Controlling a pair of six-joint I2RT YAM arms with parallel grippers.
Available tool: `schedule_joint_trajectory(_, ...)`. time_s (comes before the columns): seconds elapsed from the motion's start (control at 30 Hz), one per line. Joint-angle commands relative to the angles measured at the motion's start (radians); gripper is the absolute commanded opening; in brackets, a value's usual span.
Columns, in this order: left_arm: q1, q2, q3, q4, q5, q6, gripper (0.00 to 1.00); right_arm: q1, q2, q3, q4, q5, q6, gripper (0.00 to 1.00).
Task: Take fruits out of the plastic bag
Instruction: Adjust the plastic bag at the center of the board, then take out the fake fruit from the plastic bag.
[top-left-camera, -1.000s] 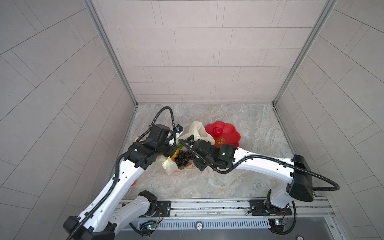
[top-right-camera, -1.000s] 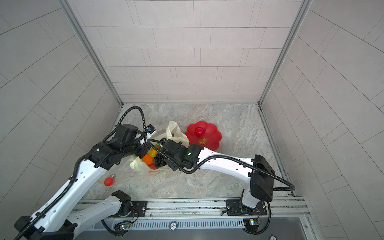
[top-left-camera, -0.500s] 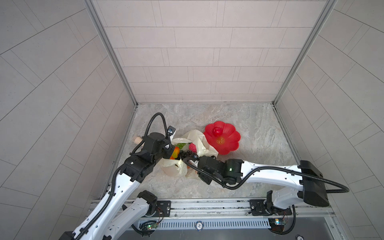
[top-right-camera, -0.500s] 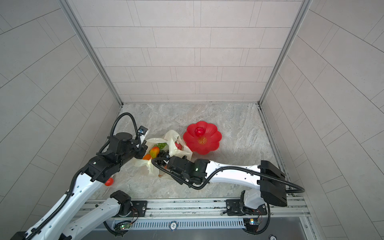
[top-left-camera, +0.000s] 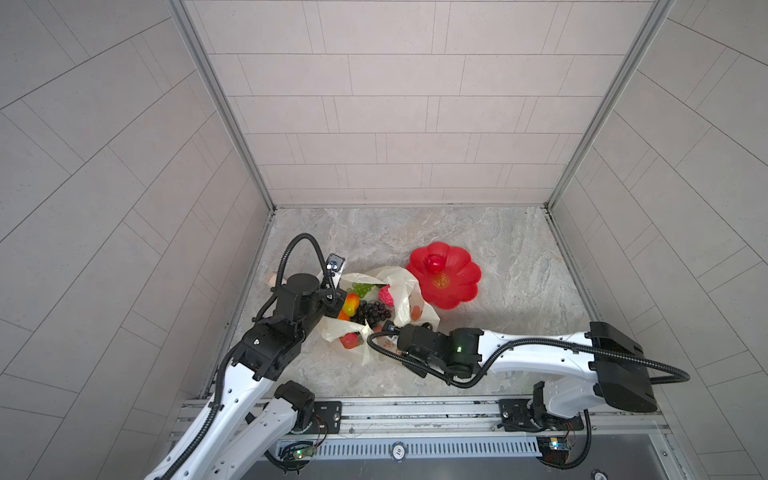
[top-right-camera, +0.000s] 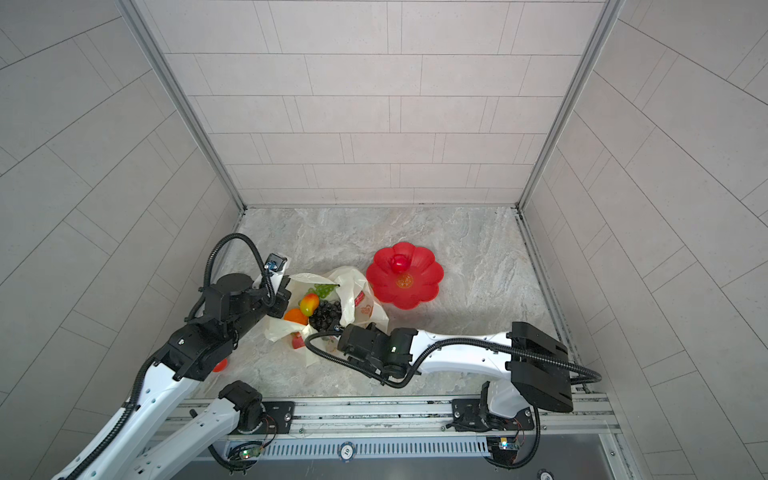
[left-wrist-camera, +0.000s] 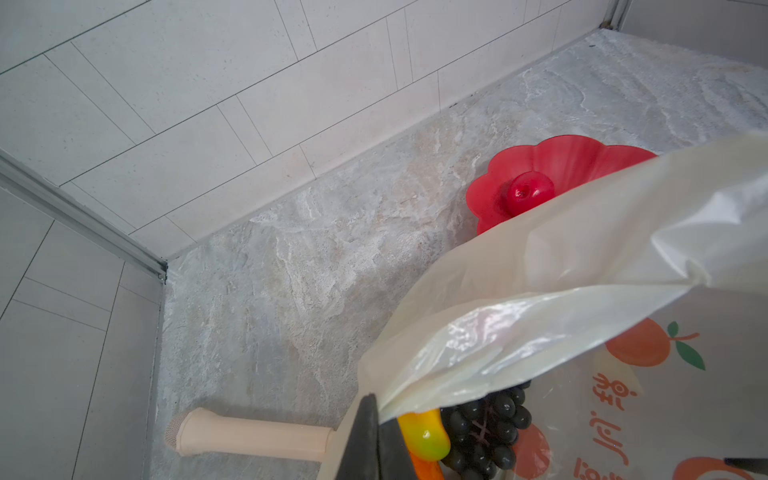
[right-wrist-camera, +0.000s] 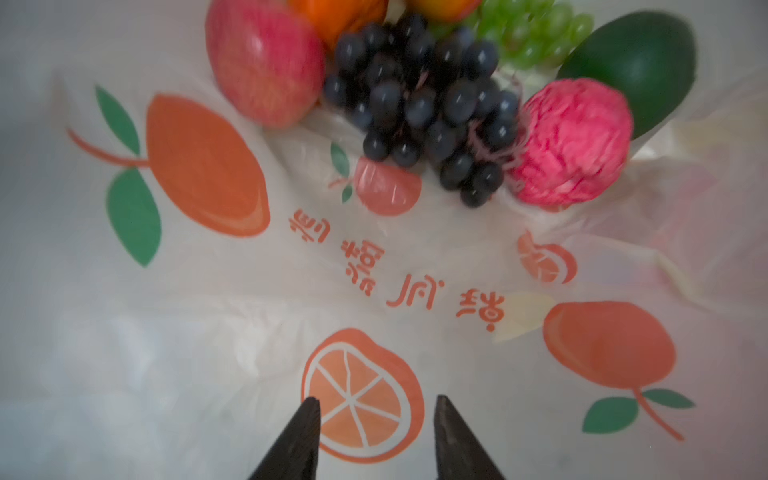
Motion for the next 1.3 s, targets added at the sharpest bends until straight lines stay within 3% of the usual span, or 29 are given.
schedule_joint_trajectory(0.0, 0.000, -0.030, -0.022, 0.024, 0.020, 0.008, 0.00, -0.004, 0.040, 0.107, -0.006, 0.091, -0.011, 0.52)
schedule_joint_trajectory(0.37, 0.000, -0.040, -0.038, 0.050, 0.026, 0.001, 0.00, -0.075, 0.288, 0.395, -0.014, 0.075, -0.053, 0.61)
schedule_joint_trajectory(0.63, 0.000, -0.055, -0.044, 0.064, 0.035, -0.004, 0.00, -0.163, 0.377, 0.386, 0.035, 0.014, -0.034, 0.57)
schedule_joint_trajectory(1.13, 0.000, -0.051, -0.034, 0.063, 0.044, -0.014, 0.00, -0.193, 0.556, 0.533, -0.042, -0.011, -0.032, 0.61)
schedule_joint_trajectory(1.27, 0.000, -0.052, -0.029, 0.052, 0.039, -0.010, 0.00, -0.203, 0.578, 0.526, -0.044, -0.009, -0.026, 0.54)
